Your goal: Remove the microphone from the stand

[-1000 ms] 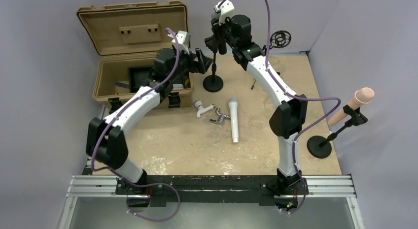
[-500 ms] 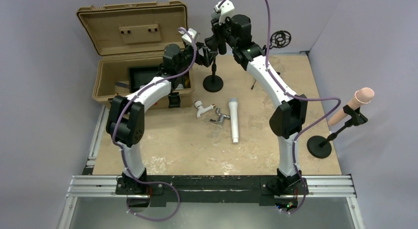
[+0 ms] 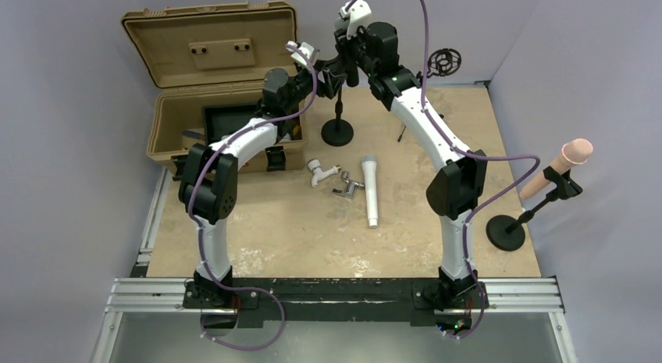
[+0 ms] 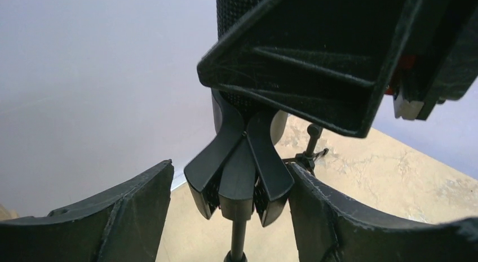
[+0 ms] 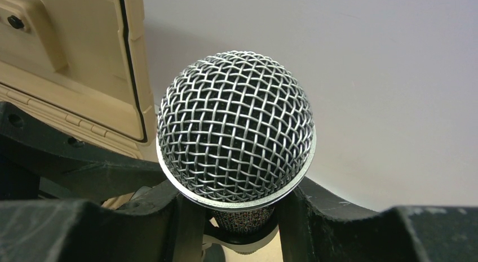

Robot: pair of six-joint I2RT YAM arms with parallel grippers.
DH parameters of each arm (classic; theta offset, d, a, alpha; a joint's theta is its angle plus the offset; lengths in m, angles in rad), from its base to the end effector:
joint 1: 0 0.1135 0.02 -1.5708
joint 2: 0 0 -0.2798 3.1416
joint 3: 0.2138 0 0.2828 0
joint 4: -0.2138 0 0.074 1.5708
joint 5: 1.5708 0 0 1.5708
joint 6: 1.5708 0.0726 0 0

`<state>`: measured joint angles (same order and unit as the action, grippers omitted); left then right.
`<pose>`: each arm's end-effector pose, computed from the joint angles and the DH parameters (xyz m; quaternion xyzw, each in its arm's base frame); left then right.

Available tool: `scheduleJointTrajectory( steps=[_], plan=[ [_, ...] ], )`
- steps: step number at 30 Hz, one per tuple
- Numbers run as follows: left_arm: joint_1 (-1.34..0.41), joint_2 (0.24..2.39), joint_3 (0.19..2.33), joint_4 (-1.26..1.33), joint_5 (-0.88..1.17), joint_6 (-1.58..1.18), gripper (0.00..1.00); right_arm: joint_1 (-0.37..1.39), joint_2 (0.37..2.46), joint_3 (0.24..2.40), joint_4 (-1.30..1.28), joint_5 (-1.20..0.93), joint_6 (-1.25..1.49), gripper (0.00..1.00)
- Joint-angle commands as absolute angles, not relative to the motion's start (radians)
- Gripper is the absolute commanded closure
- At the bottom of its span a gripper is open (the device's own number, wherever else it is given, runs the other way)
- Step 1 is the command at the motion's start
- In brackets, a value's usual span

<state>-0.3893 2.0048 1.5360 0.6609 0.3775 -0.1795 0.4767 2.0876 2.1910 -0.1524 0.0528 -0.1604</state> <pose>0.4989 -0.2336 0.3230 0.2094 0.6061 -0.3272 0.6940 0.5111 0.2596 0.4378 -0.2094 0.6932 0.0897 0.6837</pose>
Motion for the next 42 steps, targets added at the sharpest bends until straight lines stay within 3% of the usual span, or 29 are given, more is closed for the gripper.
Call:
scheduleJointTrajectory(
  steps=[1,7,10,14,21,23,25,27,34,39,42],
  plan=[
    [-0.393,2.019,1.596,0.740,0.358,-0.167,0.31,0.480,2.071,2.257,-0.128,0.028,-0.103,1.00],
    [-0.393,2.031,1.611,0.734,0.356,-0.179,0.36,0.480,2.078,2.266,-0.134,0.028,-0.103,1.00],
    [-0.395,2.036,1.616,0.732,0.354,-0.178,0.26,0.480,2.081,2.273,-0.137,0.027,-0.103,1.00],
    [-0.399,2.037,1.620,0.726,0.347,-0.174,0.25,0.480,2.082,2.277,-0.142,0.027,-0.102,1.00],
    [-0.400,2.039,1.629,0.725,0.344,-0.186,0.44,0.481,2.085,2.275,-0.150,0.034,-0.101,1.00],
    [-0.399,2.038,1.635,0.721,0.357,-0.187,0.58,0.481,2.083,2.271,-0.149,0.039,-0.102,1.00],
    [-0.400,2.035,1.627,0.725,0.358,-0.187,0.84,0.482,2.081,2.262,-0.144,0.047,-0.105,1.00],
    [-0.399,2.026,1.606,0.747,0.358,-0.191,0.98,0.482,2.079,2.261,-0.142,0.060,-0.108,1.00],
    [-0.400,2.002,1.532,0.779,0.370,-0.210,1.00,0.481,2.075,2.294,-0.115,0.117,-0.078,1.00],
    [-0.400,1.980,1.482,0.793,0.373,-0.203,1.00,0.460,2.077,2.365,-0.100,0.339,-0.016,1.00],
    [-0.400,1.967,1.466,0.788,0.386,-0.192,1.00,0.420,2.065,2.382,-0.082,0.315,0.021,1.00]
  ],
)
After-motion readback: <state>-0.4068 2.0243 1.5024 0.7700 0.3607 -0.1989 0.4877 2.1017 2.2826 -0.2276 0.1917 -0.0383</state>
